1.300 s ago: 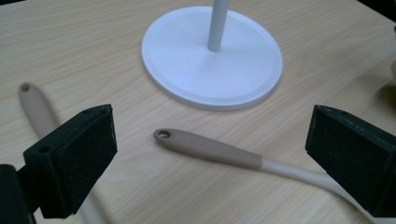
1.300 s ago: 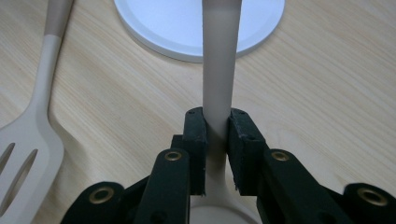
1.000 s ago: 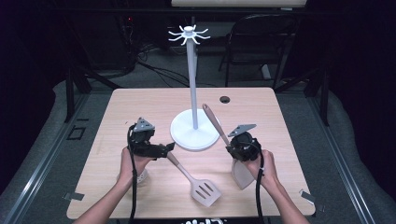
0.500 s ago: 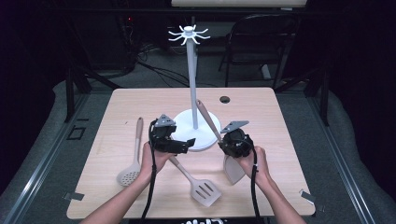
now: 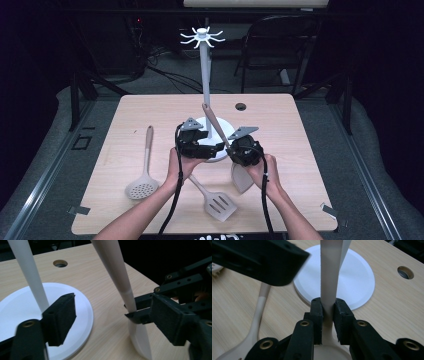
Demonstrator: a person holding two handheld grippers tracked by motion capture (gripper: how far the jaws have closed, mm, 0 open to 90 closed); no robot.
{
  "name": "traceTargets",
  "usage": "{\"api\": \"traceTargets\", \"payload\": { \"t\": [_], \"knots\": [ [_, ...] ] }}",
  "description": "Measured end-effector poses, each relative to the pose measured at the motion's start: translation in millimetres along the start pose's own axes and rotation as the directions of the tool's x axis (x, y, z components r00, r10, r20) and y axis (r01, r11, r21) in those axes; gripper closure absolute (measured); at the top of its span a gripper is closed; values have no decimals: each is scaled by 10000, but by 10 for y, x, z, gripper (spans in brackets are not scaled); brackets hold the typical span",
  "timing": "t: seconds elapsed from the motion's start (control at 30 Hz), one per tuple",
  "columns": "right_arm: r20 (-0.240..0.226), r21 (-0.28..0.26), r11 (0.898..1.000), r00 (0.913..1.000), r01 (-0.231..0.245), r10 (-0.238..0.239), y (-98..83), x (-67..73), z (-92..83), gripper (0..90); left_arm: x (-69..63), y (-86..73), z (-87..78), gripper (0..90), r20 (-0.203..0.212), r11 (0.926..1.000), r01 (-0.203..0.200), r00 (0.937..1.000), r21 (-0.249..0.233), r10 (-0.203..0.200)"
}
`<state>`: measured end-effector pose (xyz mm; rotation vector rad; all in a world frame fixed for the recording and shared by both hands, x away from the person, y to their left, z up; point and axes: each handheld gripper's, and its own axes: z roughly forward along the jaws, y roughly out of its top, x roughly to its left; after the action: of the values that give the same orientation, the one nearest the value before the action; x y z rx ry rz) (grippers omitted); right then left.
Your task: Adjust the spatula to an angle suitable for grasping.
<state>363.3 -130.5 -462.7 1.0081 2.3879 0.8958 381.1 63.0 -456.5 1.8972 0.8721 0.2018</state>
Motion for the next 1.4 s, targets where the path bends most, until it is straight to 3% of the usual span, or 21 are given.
{"api": "traceTargets", "payload": {
  "t": [0.17,0.27,0.5,0.8,1.0,1.17,1.4],
  "knots": [
    [-33,-113,9999,10000,-62,62,25,37,8,783,4,15,51,434,337,9984,337,9989,-458,-322],
    [26,-245,9996,9999,-165,166,25,36,3,783,-11,12,70,550,363,9977,331,9989,-591,-310],
    [81,-570,9974,9989,-451,457,18,20,0,783,-8,11,99,706,685,9936,533,9966,-993,-466],
    [55,-812,9946,9978,-646,653,3,-26,-23,779,-10,14,128,763,1329,9865,775,9894,-1440,-584],
    [-98,-1117,9908,9971,-766,760,-14,-61,-44,769,-9,50,131,776,1550,9874,752,9865,-1392,-532],
    [-319,-1530,9840,9957,-914,875,-56,-107,-163,689,-1,83,119,777,1562,9890,590,9870,-1354,-375],
    [-473,-1365,9859,9947,-968,911,-196,-192,-241,527,44,179,51,778,1515,9901,370,9883,-1356,-162]
  ]
}}
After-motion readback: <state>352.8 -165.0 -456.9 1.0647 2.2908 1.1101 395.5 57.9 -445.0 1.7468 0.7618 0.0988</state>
